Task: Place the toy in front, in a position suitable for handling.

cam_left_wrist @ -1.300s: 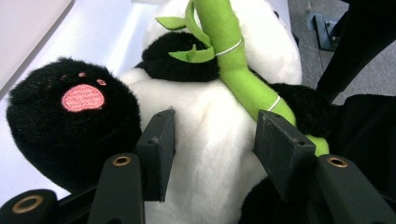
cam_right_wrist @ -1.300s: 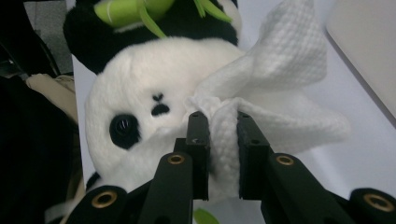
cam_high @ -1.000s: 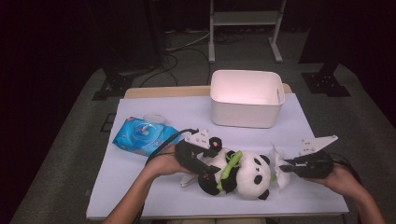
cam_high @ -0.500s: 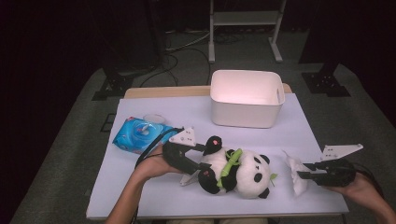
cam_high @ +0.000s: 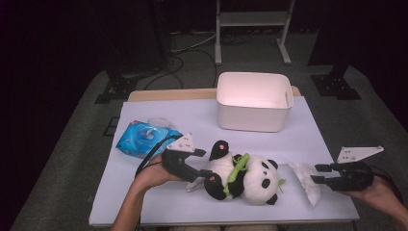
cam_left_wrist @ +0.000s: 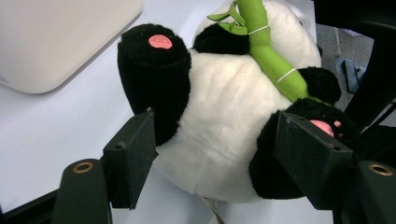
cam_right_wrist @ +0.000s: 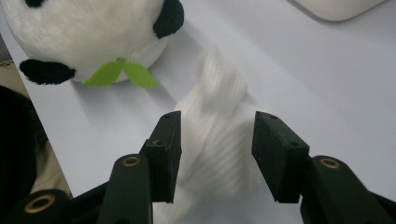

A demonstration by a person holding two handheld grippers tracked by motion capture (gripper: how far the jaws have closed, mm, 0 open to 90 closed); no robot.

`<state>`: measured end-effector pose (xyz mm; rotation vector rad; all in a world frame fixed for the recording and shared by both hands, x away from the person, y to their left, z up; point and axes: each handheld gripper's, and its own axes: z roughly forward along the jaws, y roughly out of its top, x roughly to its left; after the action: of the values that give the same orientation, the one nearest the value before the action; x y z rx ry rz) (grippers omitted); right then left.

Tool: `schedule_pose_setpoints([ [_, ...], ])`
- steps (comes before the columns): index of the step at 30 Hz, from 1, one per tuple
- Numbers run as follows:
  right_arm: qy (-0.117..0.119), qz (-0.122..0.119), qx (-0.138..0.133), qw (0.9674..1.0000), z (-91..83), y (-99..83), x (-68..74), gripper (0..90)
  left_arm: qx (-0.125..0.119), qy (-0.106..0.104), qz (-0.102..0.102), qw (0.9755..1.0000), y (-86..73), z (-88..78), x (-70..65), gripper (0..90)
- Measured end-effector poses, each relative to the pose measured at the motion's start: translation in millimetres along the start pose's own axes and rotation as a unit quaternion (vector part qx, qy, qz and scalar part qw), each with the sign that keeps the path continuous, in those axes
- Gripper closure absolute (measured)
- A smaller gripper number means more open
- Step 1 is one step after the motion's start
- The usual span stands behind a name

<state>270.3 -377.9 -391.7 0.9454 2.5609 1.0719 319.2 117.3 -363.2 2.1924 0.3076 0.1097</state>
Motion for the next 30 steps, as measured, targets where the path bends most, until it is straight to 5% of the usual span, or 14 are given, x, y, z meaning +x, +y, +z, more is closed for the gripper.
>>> schedule_pose_setpoints([
  [8,0.002,-0.010,-0.011,0.9999,-6.4,12.0,0.2,48.3,-0.010,0.007,-0.004,0.9999,-5.0,-1.7,0.6,26.1],
  [30,0.042,-0.026,-0.030,0.9983,28.9,63.8,-6.0,34.0,-0.015,0.020,-0.023,0.9994,-24.1,-9.9,4.1,17.0],
])
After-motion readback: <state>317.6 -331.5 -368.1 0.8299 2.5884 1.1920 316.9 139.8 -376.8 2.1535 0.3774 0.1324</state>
